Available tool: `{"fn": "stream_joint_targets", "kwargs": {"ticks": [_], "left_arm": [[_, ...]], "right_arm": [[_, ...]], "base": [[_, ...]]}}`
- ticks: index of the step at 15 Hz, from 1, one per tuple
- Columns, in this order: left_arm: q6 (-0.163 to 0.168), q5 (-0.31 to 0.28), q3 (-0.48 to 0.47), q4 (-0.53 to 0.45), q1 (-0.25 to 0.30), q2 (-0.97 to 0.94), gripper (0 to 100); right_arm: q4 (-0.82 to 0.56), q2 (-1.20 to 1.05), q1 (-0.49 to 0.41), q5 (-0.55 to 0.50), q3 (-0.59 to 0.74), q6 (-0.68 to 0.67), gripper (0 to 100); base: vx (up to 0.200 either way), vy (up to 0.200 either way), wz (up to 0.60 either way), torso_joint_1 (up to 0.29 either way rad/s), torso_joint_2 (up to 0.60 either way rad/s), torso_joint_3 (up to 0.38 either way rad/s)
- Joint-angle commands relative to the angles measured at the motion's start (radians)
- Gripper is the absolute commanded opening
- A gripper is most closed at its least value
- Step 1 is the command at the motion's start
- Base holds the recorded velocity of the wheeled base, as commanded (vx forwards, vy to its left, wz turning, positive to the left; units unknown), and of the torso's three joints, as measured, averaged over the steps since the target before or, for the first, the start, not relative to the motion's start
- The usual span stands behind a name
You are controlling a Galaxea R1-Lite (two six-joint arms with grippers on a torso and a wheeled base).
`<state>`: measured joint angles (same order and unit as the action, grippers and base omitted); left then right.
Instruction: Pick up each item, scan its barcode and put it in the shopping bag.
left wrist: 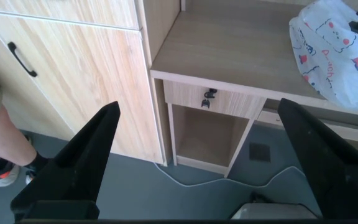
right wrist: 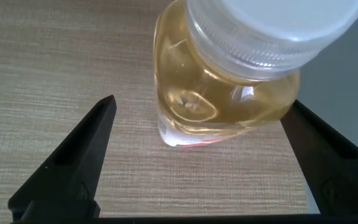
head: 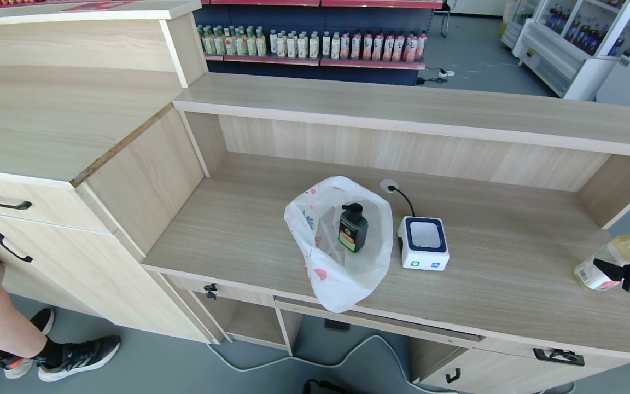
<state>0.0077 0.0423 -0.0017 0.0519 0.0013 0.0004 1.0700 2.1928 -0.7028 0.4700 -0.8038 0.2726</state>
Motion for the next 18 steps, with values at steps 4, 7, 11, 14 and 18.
{"fn": "stream_joint_targets", "kwargs": {"ticks": [4,7,11,14,18], "left_arm": [[0.000,0.001,0.000,0.000,0.000,0.000,100],[0.000,-0.001,0.000,0.000,0.000,0.000,100],[0.000,0.001,0.000,0.000,0.000,0.000,100],[0.000,0.001,0.000,0.000,0.000,0.000,100],[0.000,-0.001,0.000,0.000,0.000,0.000,100]], "right_arm": [[0.001,0.048,0.017,-0.002,-0.052,0.002,100],[0.025,0.068,0.029,-0.002,-0.054,0.002,100],[0.039,0.093,0.039,-0.004,-0.066,0.004,100],[0.051,0.113,0.046,-0.004,-0.097,0.005,100],[0.053,0.125,0.057,-0.004,-0.107,0.007,100]], "base": [[0.000,0.000,0.00,0.000,0.00,0.000],[0.000,0.000,0.00,0.000,0.00,0.000],[0.000,0.000,0.00,0.000,0.00,0.000],[0.000,0.000,0.00,0.000,0.00,0.000],[0.000,0.000,0.00,0.000,0.00,0.000]]}}
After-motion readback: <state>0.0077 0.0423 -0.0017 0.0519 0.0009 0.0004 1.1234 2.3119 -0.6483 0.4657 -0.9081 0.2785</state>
